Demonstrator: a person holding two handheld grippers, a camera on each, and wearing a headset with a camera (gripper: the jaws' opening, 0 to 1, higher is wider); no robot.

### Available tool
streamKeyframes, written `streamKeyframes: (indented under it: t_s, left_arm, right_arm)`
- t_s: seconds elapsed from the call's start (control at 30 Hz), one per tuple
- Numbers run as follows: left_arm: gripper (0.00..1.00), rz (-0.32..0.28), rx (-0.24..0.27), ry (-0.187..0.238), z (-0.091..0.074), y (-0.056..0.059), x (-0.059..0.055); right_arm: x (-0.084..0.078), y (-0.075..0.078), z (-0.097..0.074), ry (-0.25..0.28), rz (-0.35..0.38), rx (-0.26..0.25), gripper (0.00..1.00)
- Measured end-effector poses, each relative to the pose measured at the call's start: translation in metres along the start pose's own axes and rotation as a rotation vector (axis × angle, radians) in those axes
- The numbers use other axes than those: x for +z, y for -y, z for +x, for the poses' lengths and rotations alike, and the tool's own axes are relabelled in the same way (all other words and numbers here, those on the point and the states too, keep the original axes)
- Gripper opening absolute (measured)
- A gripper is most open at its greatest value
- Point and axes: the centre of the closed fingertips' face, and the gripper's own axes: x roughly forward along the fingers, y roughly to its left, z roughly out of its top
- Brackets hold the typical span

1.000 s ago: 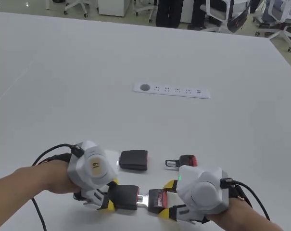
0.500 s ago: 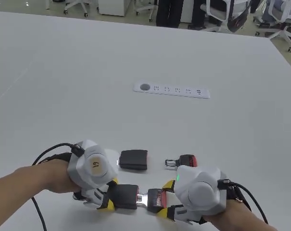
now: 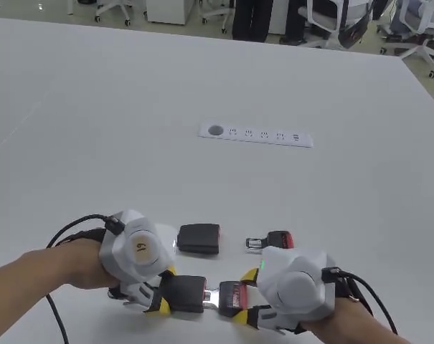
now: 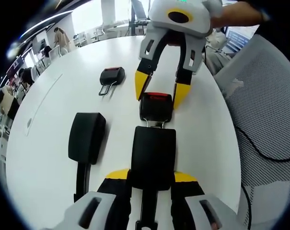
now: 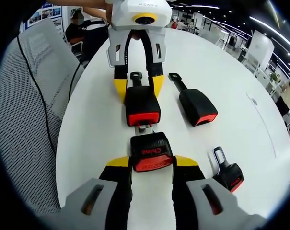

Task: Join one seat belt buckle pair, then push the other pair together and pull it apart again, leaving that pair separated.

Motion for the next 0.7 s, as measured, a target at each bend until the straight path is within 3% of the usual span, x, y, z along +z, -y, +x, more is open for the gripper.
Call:
streamKeyframes:
  t_s: [0.7]
  left_arm:
    - [0.31, -0.008, 0.01, -0.002, 0.0007, -0.0003, 0.0007]
  right_arm:
    - [0.0021, -0.0008, 0.0024, 0.001, 0.033, -0.023, 0.29]
